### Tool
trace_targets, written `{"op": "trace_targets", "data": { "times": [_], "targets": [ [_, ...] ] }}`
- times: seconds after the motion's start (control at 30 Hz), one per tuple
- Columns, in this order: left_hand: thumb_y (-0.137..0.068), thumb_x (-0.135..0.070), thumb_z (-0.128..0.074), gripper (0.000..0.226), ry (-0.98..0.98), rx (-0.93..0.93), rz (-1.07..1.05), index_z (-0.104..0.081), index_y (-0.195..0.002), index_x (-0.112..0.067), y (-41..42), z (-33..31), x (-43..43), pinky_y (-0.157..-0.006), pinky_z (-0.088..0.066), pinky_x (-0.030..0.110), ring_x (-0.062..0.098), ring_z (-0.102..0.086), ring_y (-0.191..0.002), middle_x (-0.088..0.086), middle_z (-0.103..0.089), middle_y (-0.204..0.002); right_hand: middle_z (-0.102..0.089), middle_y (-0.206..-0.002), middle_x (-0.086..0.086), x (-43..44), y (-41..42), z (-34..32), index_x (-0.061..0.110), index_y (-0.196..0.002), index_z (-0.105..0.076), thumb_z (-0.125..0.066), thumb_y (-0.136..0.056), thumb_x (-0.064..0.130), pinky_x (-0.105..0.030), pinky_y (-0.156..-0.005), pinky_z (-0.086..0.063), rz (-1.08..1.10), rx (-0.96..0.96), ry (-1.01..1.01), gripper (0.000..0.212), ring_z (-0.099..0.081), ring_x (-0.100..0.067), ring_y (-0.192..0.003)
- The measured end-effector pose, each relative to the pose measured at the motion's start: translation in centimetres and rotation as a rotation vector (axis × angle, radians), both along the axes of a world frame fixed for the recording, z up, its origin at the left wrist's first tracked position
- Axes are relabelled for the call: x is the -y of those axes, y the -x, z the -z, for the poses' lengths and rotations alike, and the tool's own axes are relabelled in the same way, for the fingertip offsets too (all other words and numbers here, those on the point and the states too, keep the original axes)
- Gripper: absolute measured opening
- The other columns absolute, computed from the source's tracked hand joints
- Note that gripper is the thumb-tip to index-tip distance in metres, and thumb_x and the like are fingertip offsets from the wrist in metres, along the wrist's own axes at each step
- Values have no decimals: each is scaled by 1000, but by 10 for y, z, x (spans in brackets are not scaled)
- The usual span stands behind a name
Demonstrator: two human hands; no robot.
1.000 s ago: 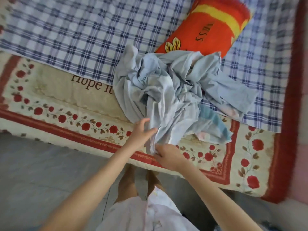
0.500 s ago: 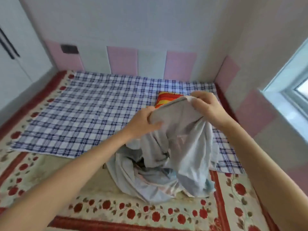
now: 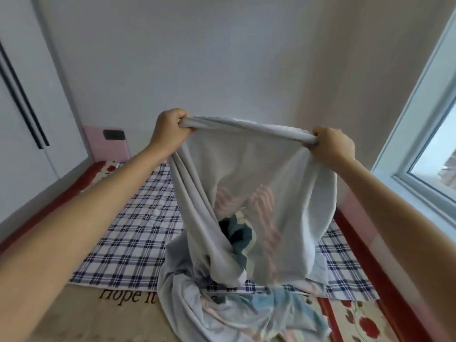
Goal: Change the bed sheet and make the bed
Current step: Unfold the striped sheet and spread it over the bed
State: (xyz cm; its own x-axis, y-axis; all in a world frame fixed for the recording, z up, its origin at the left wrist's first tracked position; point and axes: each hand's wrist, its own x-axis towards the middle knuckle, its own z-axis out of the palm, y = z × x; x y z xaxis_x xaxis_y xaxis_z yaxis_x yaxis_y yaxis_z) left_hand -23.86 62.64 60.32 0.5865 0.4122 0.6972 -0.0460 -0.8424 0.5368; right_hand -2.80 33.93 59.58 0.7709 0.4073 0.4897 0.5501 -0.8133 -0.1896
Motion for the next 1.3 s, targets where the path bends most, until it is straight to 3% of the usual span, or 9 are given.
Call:
{"op": "trace_targets", "data": {
  "times": [0.23, 0.37, 0.47, 0.57, 0.63, 0.77, 0.87, 1.1, 1.3],
  "targets": [
    [-76, -2, -72, 51, 75, 80, -157, -33, -52, -24, 29, 3, -29, -48, -25, 16, -1, -36, -46, -7, -34, -51, -65, -97, -18, -12, 2, 9, 5, -109, -63, -53, -91, 39, -36, -72, -47, 176, -366, -143, 40, -63, -34, -87],
    [-78, -2, -70, 50, 60, 96, -180, -32, -53, -22, 31, -10, -31, -48, -23, 19, 4, -29, -50, -6, -33, -52, -53, -69, -14, -35, 13, -9, -1, -98, -54, -36, -98, 10, -25, -35, -44, -50, -731, -781, 21, -56, -23, -37],
    [-75, -7, -72, 32, 92, 295, -236, -44, -62, -15, 41, -30, -40, -57, -30, 27, 10, -38, -57, -2, -43, -59, -64, -91, -12, -50, 27, -36, 7, -114, -56, -36, -94, -4, -23, -56, -55, -393, -823, -1203, 30, -68, -15, -64],
    [-77, -9, -66, 25, 277, 494, -302, -44, -69, -18, 39, -20, -25, -60, -31, 26, 10, -42, -65, -2, -48, -69, -59, -119, -11, -65, 42, -39, 8, -128, -51, -53, -93, 1, -32, -92, -49, -488, -822, -1003, 36, -58, -22, -113],
    [-83, -2, -57, 31, 361, 367, -180, -41, -68, -23, 30, 1, -8, -59, -29, 26, 4, -39, -61, -5, -45, -67, -49, -131, -3, -77, 61, -33, 22, -131, -41, -51, -98, 17, -37, -89, -47, -606, -845, -769, 35, -45, -20, -126],
    [-89, 4, -52, 16, 363, 79, 30, -66, -94, -3, 34, 24, 13, -71, -41, 17, 1, -56, -72, 5, -62, -85, -52, -123, -5, -100, 92, 2, 17, -122, -34, -51, -98, 20, -43, -99, -45, -905, -708, -616, 29, -53, -12, -109],
    [-84, 16, -46, 37, 307, 17, 134, -65, -112, 1, 37, 16, 36, -79, -39, 1, -22, -56, -75, 4, -64, -106, -51, -120, -1, -115, 123, 33, 15, -124, -37, -75, -78, 33, -31, -100, -44, -1033, -622, -357, 63, -50, -10, -115],
    [-78, 2, -67, 7, 272, -69, 249, -69, -80, -4, 51, 7, 48, -61, -41, 15, -3, -53, -58, -10, -63, -60, -69, -101, -10, -133, 151, 29, 5, -107, -66, -75, -80, 10, -31, -81, -52, -951, -561, -578, 29, -64, -15, -91],
    [-72, -14, -81, 18, 239, -279, 252, -64, -75, -17, 69, 20, 44, -58, -39, 12, -7, -50, -57, -14, -59, -63, -66, -85, 3, -116, 144, 15, 8, -99, -65, -74, -80, 7, -21, -73, -49, -901, -564, -490, 21, -61, -5, -80]
  ]
}}
